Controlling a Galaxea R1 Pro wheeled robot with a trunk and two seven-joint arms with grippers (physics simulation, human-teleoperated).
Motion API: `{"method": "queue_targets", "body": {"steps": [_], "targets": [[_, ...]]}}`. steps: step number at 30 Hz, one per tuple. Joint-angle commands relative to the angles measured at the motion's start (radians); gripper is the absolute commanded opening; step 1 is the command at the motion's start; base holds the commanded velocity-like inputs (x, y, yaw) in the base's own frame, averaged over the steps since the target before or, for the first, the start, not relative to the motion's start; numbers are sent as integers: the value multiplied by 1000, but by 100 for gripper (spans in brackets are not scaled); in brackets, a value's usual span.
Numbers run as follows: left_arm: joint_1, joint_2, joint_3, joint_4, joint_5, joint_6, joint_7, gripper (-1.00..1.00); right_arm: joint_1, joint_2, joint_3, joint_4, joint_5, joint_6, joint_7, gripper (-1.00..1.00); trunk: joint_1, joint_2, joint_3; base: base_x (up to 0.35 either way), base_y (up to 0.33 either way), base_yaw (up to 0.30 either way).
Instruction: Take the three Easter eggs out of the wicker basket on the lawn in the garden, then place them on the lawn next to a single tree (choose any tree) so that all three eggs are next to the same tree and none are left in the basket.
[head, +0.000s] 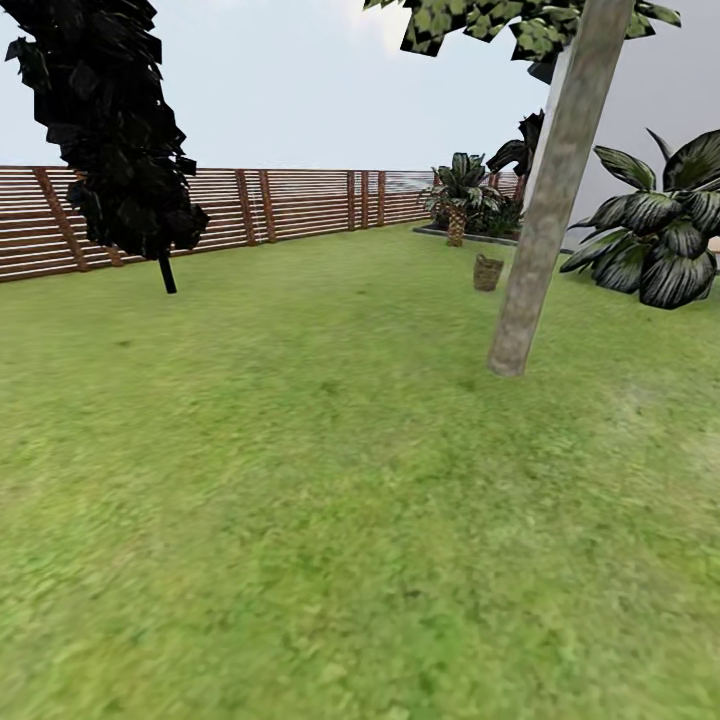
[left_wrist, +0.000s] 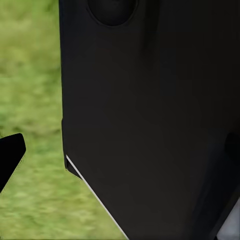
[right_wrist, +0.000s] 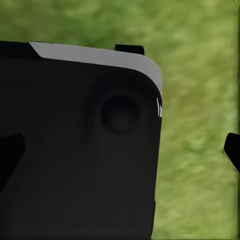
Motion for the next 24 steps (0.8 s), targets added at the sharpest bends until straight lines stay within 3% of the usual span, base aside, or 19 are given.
{"method": "queue_targets", "body": {"steps": [1, 24], "targets": [[1, 0, 8, -2, 0, -1, -1, 100, -1, 0, 0, 1, 6, -3, 0, 100, 1, 0, -1, 339, 0, 0], [1, 0, 9, -2, 0, -1, -1, 100, -1, 0, 1, -4, 8, -3, -2, 100, 1, 0, -1, 339, 0, 0]]}}
